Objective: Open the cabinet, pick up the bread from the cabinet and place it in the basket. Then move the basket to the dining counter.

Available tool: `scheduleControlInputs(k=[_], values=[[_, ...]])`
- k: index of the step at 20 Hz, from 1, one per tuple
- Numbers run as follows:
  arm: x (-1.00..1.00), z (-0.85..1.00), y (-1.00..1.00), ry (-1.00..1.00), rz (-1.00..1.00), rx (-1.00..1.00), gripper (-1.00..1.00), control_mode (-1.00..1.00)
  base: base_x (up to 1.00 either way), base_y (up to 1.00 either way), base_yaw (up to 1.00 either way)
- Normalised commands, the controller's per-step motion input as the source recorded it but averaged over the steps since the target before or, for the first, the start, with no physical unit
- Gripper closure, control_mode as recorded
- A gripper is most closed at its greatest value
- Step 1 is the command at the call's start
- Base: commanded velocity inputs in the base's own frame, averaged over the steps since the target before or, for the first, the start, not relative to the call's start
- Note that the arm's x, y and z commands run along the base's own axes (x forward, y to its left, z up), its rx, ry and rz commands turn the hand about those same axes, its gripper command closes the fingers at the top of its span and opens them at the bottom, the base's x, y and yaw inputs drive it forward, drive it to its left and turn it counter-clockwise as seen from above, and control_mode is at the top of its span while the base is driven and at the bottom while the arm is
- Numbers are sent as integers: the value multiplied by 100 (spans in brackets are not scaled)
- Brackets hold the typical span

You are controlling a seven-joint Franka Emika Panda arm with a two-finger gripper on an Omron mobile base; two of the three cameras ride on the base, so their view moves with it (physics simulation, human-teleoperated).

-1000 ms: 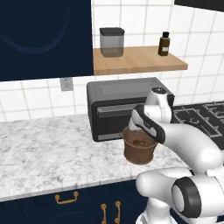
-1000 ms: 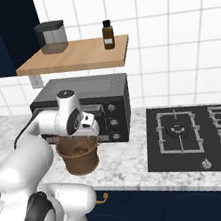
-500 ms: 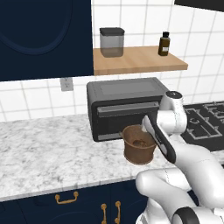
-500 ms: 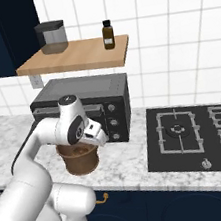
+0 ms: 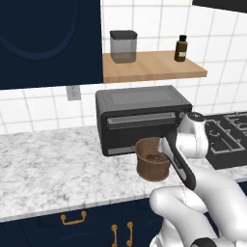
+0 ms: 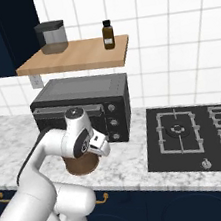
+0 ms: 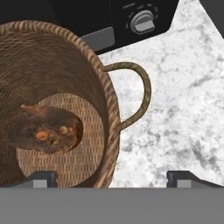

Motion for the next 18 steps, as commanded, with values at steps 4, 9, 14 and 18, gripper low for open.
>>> scheduleControlInputs(k=[4, 9, 14, 18], values=[[22, -5, 1, 0, -1, 0, -100, -100, 0, 0, 0], [22, -10, 0, 0, -1, 0, -100, -100, 0, 0, 0], [2, -31, 2, 0, 0, 0, 100, -100, 0, 0, 0], [0, -1, 0, 0, 0, 0, 100, -100, 0, 0, 0]])
